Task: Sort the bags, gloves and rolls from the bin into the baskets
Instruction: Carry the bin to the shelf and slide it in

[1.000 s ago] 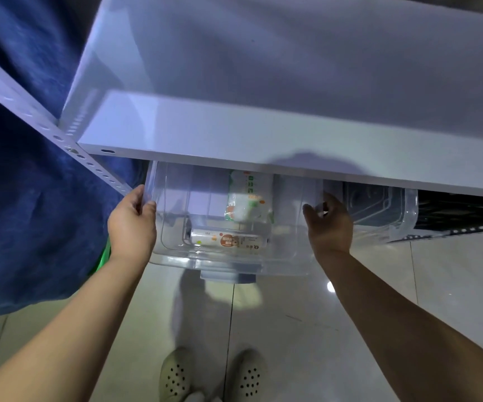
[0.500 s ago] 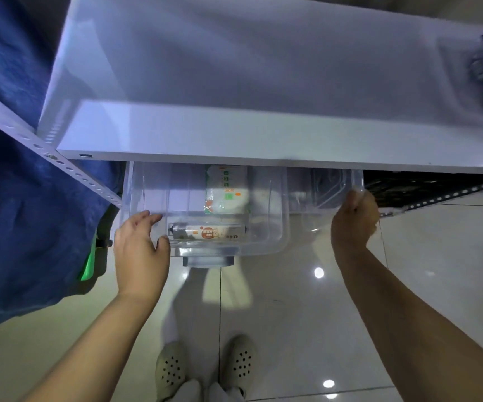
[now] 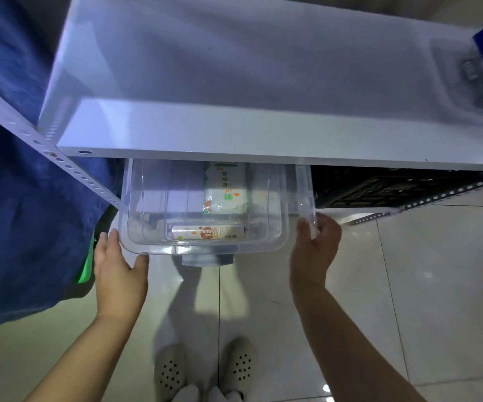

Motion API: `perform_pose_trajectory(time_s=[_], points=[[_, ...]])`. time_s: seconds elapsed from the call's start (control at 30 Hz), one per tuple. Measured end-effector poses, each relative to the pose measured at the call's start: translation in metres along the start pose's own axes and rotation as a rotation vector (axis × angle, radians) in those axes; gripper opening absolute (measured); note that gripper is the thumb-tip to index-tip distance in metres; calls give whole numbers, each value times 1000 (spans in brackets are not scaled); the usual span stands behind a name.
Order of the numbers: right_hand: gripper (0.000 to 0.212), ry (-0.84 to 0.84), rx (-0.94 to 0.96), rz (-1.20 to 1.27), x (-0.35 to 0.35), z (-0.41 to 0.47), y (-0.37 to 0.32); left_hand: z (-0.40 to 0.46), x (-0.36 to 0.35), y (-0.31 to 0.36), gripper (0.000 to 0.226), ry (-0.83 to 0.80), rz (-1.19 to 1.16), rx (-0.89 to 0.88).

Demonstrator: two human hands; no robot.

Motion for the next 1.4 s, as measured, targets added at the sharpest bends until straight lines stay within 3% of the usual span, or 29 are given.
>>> perform_pose_trajectory(time_s=[0.1,0.37,0.5,0.7,0.97,1.27,1.33,1.4], points=[[24,4,118,-3,-6,-35,-7,4,-7,-11,54,-107,-3,-36],[35,-42,264,-216,-48,-109,0,7,0,-27,57,-127,-79,-15],[36,-135,506,-448,-83,-151,-7,10,7,-32,53,-152,-152,-26],[42,-292,717,-566,-155,-200,-41,17,41,-58,46,-66,-222,35],[42,-268,638,-618,-202,-224,-58,9,69,-85,37,-11,-249,37],[25,-443,677,-511,-212,-213,-58,7,60,-68,42,-33,-183,-39],[23,-352,644,-505,-186,-192,-49,10,50,-63,41,-66,-203,-36],[29,-151,442,-443,-140,-156,-30,12,36,-61,43,-99,-227,5]])
Point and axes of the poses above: each hand's wrist, its own z-axis towards the middle knuckle, its own x-axis out of the back of the hand, y = z × x, the point moved 9 cm from there along z, towards the middle knuckle, and after that the axes turned 10 degrees about -x, right-handed, at the moved point
